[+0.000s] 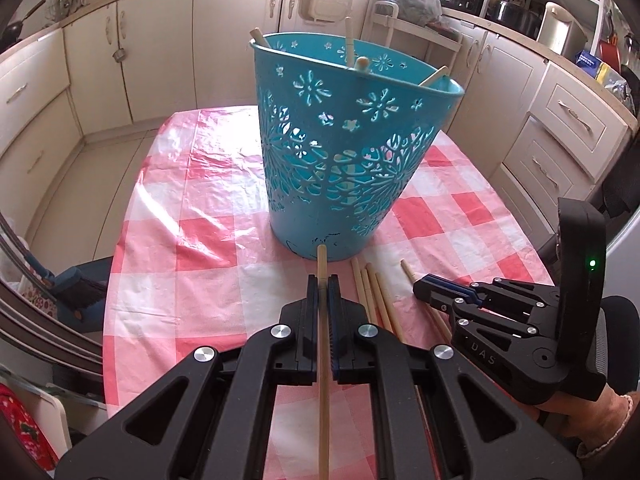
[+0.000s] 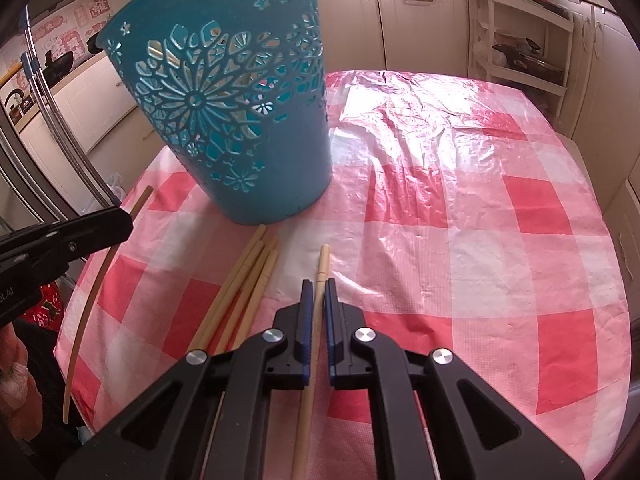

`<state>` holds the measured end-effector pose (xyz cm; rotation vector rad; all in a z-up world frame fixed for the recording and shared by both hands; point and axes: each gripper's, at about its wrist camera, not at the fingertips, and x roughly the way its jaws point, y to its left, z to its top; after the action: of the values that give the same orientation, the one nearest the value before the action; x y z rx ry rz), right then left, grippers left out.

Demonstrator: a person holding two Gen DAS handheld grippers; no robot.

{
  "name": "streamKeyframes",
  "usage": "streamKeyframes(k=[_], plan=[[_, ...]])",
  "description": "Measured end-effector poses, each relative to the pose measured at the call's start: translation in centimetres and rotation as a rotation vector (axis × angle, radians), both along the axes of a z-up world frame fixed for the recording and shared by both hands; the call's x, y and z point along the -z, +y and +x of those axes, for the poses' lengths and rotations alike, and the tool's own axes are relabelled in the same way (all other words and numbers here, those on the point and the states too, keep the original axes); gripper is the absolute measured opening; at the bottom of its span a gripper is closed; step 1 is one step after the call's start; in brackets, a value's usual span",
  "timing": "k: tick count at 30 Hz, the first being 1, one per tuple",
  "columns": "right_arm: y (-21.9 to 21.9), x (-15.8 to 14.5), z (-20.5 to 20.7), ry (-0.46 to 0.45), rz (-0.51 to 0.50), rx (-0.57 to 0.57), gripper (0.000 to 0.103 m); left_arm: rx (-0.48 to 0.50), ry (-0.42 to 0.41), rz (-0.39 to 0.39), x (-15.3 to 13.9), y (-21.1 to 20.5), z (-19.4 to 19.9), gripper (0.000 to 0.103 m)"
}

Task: Organize utensils
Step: 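Lift the chopstick with the left tool and release it into the basket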

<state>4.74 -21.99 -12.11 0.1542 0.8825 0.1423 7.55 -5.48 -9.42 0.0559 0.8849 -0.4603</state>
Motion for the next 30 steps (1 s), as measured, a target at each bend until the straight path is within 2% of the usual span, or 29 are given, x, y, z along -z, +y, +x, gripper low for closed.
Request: streamKeyframes(k=[4, 11, 19, 24, 30], plan=[[0.1, 0.0, 0.0, -0.001, -0.001, 0.0, 0.006, 0.025, -0.01, -0.025, -1.0, 0.0, -0.3, 0.005], [0.3, 0.0, -0.3, -0.004, -0.012, -0.007, 0.009, 0.077, -0.066, -0.202, -5.7, 1.3, -1.6, 0.005], [0.8, -0.1, -0.6, -0.01, -0.025, -0.021, 0.014, 0.063, -0.157, -0.362, -11.5, 2.2, -1.1, 0.005], [0.9, -0.2, -0.6, -0.011, -0.026, -0.02, 0.014, -0.008, -0.304, -0.383, -15.3, 1.5, 0.4, 0.005], [1.0, -0.2, -0.6, -0.011, -0.027, -0.021, 0.016, -0.134, -0.407, -0.446, -17.0, 0.8, 4.8, 0.005]])
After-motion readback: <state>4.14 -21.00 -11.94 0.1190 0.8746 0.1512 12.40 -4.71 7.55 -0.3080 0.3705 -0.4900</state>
